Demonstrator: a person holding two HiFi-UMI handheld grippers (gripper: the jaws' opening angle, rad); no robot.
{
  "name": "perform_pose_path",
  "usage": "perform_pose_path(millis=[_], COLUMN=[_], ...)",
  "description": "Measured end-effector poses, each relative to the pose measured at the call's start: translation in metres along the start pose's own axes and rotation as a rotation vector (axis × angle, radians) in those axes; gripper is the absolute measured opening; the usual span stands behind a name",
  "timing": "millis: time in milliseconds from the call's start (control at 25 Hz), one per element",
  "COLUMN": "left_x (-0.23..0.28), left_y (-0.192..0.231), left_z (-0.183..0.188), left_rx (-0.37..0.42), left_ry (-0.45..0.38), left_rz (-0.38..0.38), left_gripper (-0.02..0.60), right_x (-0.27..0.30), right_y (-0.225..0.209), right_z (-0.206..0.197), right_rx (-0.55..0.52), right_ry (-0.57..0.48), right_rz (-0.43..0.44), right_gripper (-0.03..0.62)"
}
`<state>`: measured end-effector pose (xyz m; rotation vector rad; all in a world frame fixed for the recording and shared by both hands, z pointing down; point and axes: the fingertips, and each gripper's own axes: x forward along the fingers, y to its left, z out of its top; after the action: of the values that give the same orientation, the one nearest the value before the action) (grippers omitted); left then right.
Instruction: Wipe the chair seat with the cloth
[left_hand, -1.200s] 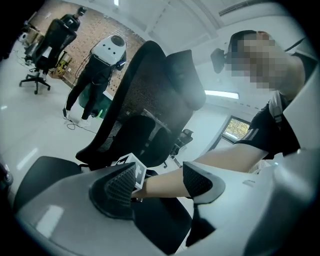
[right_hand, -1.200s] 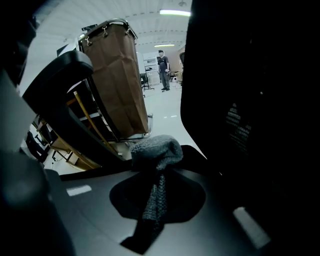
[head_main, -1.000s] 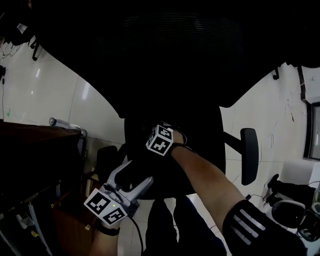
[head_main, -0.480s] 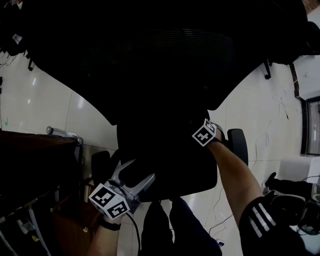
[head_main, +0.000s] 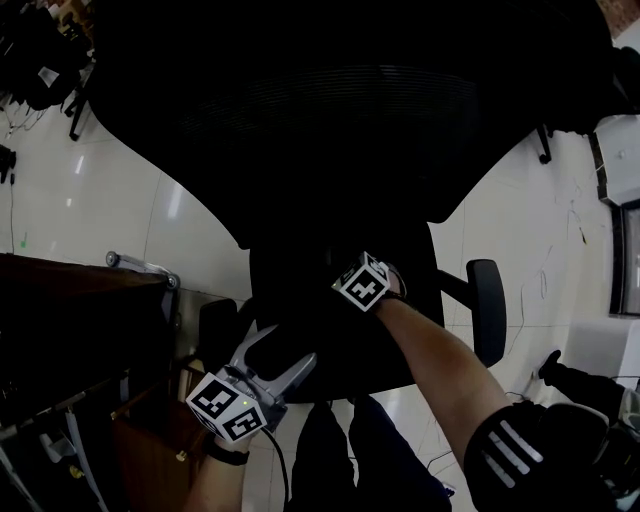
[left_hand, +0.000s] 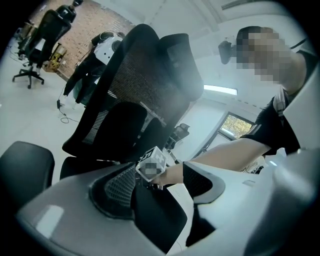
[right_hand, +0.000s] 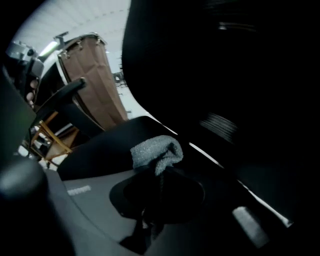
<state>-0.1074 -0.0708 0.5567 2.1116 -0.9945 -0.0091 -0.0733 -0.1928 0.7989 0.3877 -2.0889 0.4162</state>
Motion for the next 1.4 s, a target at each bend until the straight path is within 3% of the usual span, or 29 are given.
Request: perform_pose_path(millis=[240,400,640,960,1040,1280,1400], left_x=[-0.023,-0.029,-0.03,-0.007,0.002,0.016,0.011], left_y=[0.017,0.023,0.021,0.006,-0.001,-0.018,-0.019], left_z=[0.003,-0.002,-0.01,-0.016,-0.018,-0.017,-0.015], left_rx=[0.02,0.006,-0.009,-0.023,-0.016,0.0,0.0], left_ry=[-0.017,-0.036,-0.037,-0.019,-0.004,0.01,0.008], left_rz=[0.059,0.071,0.07,0.033,0.012,-0.02,-0.019], left_gripper=[0.321,0.321,0.321,0.321,0.321,0.321,0.321], right_x=[0.045,0.064,0.061,-0.018,-0.042,-0.082,-0.071], right_y=[0.117,0.132,0.101,-0.023,-0.051,-0.091,-0.063], right_z=[0.084,0.079,0.038,-0.104,-0.124,-0.146,-0.112], right_rx=[-0.135,-0.149,-0.075,0.048,0.062,0.107,0.1], right_ry=[-0.077,-0.038,-0.007,0.166,0.171,0.214,0.141], right_rz=[0.162,0.185,0.143,-0.087,-0.139,-0.248,-0.185], right_gripper=[0.031,0.031,0.031,0.031,0.031,0.031,0.031])
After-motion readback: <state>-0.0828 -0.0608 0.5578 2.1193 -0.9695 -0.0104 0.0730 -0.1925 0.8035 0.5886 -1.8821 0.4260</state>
